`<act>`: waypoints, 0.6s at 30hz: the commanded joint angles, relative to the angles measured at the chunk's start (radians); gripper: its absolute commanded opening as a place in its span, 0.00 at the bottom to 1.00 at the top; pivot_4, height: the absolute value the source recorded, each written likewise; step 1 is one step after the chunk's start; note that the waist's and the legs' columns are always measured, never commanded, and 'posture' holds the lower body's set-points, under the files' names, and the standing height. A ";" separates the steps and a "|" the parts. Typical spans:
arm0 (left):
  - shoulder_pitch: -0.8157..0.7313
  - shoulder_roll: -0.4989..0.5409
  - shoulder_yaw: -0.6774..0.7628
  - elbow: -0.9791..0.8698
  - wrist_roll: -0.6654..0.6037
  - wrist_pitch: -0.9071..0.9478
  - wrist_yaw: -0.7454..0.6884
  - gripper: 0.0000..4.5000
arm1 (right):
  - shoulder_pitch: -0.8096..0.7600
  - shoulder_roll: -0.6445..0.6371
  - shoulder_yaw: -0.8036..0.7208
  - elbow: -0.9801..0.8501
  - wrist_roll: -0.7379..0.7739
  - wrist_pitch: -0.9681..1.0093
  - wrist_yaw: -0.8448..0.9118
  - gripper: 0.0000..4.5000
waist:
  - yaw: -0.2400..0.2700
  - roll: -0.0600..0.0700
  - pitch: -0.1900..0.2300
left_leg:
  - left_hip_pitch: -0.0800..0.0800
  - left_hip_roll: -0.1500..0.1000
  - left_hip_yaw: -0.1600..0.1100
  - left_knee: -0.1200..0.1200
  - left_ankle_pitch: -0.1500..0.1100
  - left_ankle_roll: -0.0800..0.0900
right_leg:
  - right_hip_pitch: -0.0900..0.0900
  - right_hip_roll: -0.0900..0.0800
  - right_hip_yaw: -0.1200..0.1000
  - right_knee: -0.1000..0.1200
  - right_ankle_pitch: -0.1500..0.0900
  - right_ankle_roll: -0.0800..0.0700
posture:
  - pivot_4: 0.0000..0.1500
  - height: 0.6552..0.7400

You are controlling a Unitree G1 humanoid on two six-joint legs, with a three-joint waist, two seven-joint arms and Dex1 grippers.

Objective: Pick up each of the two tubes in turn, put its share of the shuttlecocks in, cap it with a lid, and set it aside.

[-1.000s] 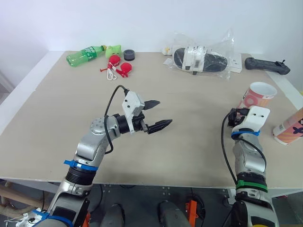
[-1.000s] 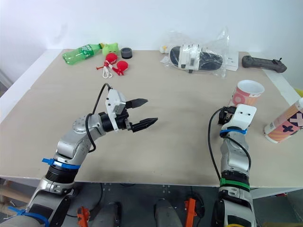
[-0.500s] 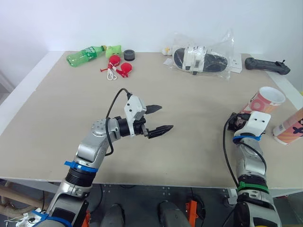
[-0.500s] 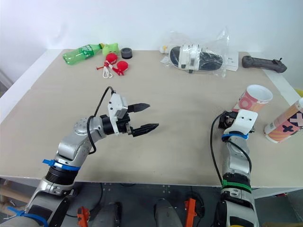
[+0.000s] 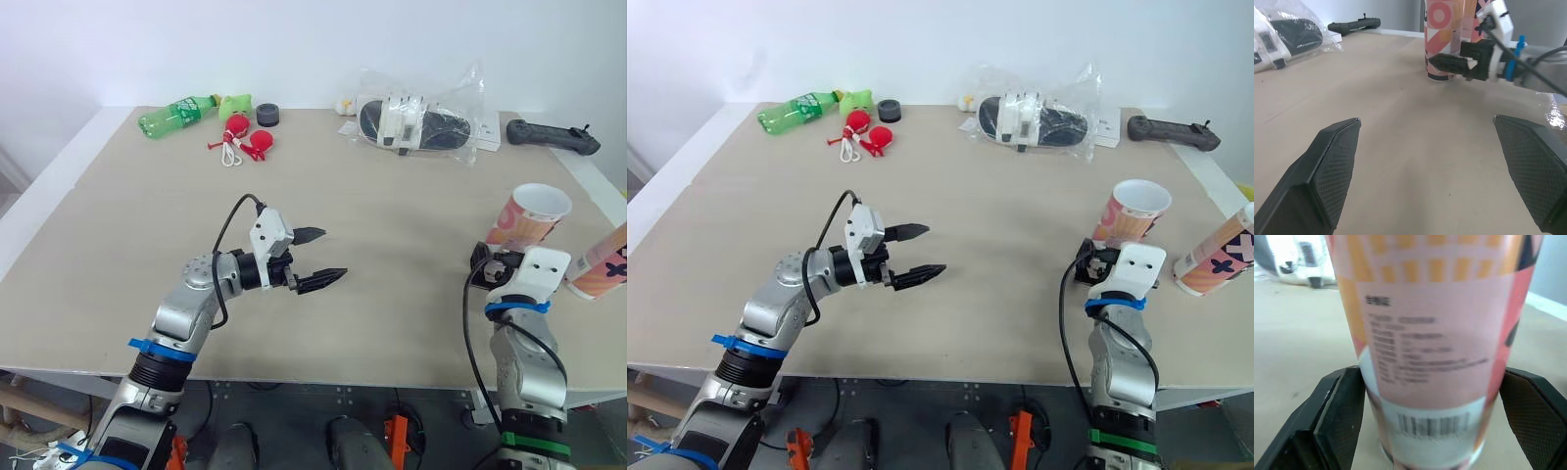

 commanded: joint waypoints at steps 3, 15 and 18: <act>0.002 0.007 0.013 -0.004 0.001 -0.033 -0.006 1.00 | 0.046 0.003 -0.006 -0.102 0.010 0.034 0.009 0.99 | 0.001 0.000 0.000 | 0.000 0.000 0.000 0.000 0.000 0.000 | 0.000 0.000 0.000 0.000 0.000 0.000 | 1.00 1.00; 0.024 0.037 0.034 -0.017 -0.004 -0.026 -0.001 1.00 | 0.152 -0.002 -0.015 -0.239 0.052 0.073 0.060 0.99 | 0.001 0.000 0.000 | 0.000 0.000 0.000 0.000 0.000 0.000 | 0.000 0.000 0.000 0.000 -0.001 0.000 | 1.00 1.00; 0.076 0.083 0.056 -0.031 0.007 -0.032 0.006 1.00 | 0.253 -0.039 -0.031 -0.348 0.176 0.145 0.190 0.99 | 0.001 0.000 0.000 | 0.000 0.000 0.000 -0.001 0.000 0.000 | -0.001 0.000 0.000 0.000 -0.002 -0.001 | 1.00 1.00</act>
